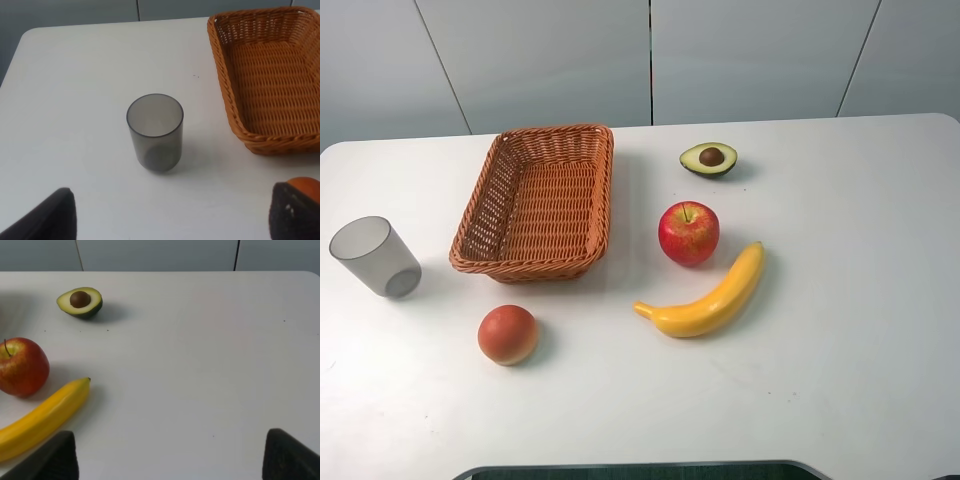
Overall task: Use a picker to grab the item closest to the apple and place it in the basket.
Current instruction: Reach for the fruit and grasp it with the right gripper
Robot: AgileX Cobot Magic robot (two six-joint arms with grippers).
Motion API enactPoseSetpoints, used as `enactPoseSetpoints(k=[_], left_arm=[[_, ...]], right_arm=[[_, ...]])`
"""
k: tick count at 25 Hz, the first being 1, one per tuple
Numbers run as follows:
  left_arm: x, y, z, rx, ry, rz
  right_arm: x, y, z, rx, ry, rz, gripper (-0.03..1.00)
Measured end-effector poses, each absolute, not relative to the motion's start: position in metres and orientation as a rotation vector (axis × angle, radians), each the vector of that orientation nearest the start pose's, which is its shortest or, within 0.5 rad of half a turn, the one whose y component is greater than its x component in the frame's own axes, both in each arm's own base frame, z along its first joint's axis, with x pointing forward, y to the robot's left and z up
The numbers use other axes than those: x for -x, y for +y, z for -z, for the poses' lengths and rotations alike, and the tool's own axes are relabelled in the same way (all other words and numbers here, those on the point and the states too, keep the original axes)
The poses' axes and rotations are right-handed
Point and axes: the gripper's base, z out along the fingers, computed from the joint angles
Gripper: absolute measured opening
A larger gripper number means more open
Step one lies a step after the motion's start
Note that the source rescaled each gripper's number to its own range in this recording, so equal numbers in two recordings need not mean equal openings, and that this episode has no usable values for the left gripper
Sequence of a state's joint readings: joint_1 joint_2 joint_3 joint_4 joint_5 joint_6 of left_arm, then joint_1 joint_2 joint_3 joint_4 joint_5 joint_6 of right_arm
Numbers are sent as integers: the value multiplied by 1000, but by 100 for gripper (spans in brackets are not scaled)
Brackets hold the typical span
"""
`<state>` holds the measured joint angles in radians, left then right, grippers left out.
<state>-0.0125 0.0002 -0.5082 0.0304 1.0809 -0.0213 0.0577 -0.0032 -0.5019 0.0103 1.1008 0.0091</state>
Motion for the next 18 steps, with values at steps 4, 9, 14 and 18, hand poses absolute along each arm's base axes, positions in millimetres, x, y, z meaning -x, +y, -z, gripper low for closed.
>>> enactPoseSetpoints(k=[4, 9, 14, 18], left_arm=[[7, 3, -278, 11, 2056, -15], [7, 3, -278, 11, 2056, -15], [7, 3, -278, 11, 2056, -15], [7, 3, -278, 11, 2056, -15]], right_arm=[[7, 0, -275, 51, 2079, -53, 66], [7, 0, -275, 51, 2079, -53, 66], [7, 0, -275, 51, 2079, -53, 66], [7, 0, -275, 51, 2079, -53, 66]])
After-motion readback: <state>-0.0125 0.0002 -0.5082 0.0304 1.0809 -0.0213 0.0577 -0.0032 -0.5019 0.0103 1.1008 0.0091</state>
